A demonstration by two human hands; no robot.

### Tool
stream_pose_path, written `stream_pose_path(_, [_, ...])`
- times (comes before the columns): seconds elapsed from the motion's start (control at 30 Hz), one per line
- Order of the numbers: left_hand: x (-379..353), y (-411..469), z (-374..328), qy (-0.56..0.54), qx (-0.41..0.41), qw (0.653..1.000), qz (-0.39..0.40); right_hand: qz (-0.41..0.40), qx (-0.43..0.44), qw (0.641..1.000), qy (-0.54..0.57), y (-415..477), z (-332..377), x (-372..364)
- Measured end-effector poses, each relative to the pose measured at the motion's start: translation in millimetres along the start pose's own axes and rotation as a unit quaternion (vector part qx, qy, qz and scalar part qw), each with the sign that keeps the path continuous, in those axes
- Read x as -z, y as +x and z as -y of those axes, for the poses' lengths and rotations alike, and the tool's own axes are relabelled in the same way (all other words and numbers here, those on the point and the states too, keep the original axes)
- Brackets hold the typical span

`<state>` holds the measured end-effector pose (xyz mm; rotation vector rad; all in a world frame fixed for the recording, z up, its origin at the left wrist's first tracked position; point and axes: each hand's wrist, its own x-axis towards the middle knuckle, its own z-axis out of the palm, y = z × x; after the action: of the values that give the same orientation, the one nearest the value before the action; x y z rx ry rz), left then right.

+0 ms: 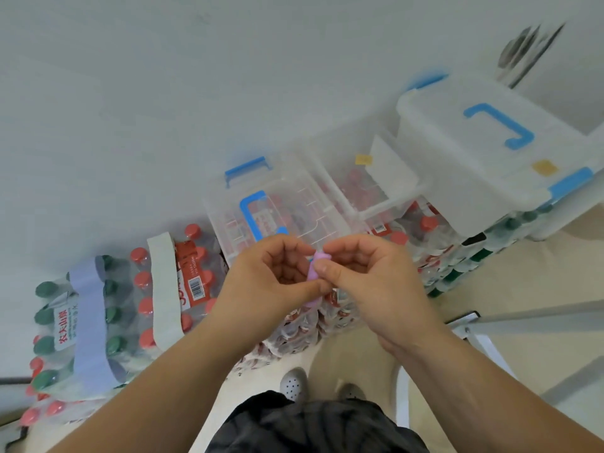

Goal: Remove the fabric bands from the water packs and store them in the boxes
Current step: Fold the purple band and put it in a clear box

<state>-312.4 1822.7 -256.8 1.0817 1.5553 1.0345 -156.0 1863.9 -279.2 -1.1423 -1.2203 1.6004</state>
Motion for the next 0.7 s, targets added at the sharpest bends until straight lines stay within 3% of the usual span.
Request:
stream_pose_path(0.1, [15,16,10,0.082,-0.008,0.996,-0.027,-0.049,-0.003,0.998,-0.035,11,-8,3])
stream_pose_path(0.2, [33,31,21,0.239,-0.061,0.967,-0.059,-0.096,-0.015,0.993,-0.06,18,-16,5])
stream_pose_path(0.33, [44,41,27,0.36,-0.136,0.922,0.037,-0.127,-0.026,0.989,-0.071,18,-22,-2])
stream_pose_path(0.47, [49,51,31,0.387,-0.211,0.892,0.105,-0.144,-0.032,0.986,-0.073,18,-29,-16])
stream_pose_path(0.7, [57,51,41,0.413,-0.297,0.846,0.158,-0.177,-0.036,0.983,-0.045,18,-34,-26])
